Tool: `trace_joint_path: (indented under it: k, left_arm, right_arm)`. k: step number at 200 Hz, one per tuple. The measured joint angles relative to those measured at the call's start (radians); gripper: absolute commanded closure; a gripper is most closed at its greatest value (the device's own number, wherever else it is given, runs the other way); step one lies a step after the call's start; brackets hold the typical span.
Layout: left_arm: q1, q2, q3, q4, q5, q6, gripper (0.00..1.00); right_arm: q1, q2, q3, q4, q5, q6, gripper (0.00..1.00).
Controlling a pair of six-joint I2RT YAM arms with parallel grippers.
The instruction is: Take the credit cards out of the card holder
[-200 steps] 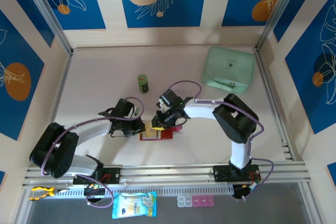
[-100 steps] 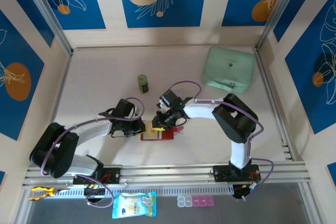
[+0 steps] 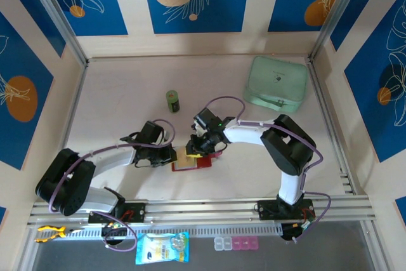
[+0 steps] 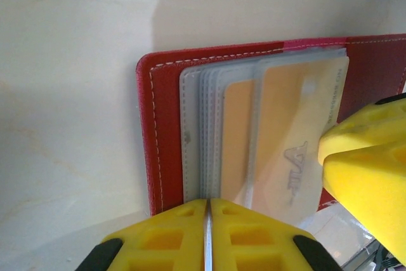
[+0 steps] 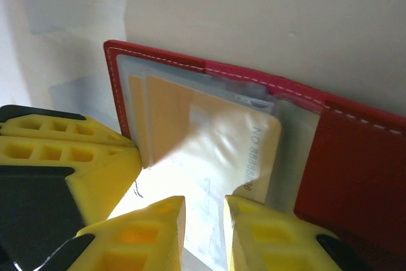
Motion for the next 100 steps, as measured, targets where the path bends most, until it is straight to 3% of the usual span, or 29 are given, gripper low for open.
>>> trace_joint_path:
  k: [100]
  left_arm:
    - [-0.003,-0.01,0.066,-0.06,-0.016,0.004,0.9]
  right_arm:
    - [-0.012,-0.081,-0.047,0.036,-0.012,-0.003,0.74]
